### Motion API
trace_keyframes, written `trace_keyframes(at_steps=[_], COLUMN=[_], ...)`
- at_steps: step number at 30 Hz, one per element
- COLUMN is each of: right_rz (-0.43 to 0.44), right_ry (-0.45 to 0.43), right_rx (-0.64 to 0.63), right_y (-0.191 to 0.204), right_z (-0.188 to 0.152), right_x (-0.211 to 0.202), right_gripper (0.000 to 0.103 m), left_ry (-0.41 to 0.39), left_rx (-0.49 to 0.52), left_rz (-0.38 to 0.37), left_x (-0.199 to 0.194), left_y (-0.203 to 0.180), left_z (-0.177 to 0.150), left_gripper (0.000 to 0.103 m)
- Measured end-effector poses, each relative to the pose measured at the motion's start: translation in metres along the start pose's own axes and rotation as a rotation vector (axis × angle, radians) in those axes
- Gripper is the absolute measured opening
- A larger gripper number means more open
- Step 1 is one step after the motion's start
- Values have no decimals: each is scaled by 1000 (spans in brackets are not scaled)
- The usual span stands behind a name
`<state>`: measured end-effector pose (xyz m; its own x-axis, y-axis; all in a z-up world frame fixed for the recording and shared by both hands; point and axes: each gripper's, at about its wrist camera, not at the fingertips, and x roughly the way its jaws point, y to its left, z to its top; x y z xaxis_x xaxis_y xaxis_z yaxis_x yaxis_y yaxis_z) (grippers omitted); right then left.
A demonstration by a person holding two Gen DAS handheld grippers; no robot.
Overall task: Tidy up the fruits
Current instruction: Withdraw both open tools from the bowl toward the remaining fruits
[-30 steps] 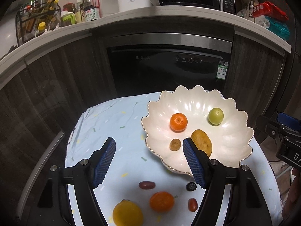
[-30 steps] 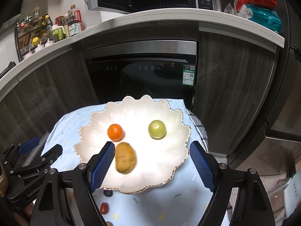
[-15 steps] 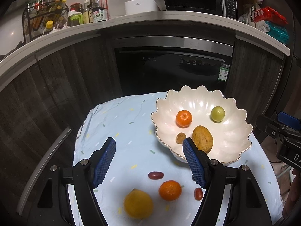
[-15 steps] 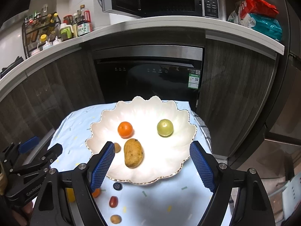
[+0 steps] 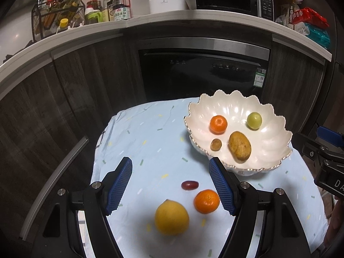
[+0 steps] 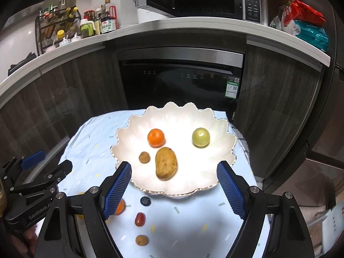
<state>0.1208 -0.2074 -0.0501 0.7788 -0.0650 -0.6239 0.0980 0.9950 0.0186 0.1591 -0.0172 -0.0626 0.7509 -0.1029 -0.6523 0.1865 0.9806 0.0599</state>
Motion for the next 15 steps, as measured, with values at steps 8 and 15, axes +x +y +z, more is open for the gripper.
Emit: trace_keyframes(at_steps=[8, 15], right_rz=[18, 37], right_ry=[15, 48], right_rx=[-31, -50], right_y=[11, 20], right_z=[-16, -31], right_x=[4, 14], right_gripper=[82, 82], left_ry=[-2, 22], left_rx=[7, 2], left_rz=[-2, -9], left_x=[-2, 6], left_y=[7, 12], left_z=[-21, -36], left_gripper=[73, 73])
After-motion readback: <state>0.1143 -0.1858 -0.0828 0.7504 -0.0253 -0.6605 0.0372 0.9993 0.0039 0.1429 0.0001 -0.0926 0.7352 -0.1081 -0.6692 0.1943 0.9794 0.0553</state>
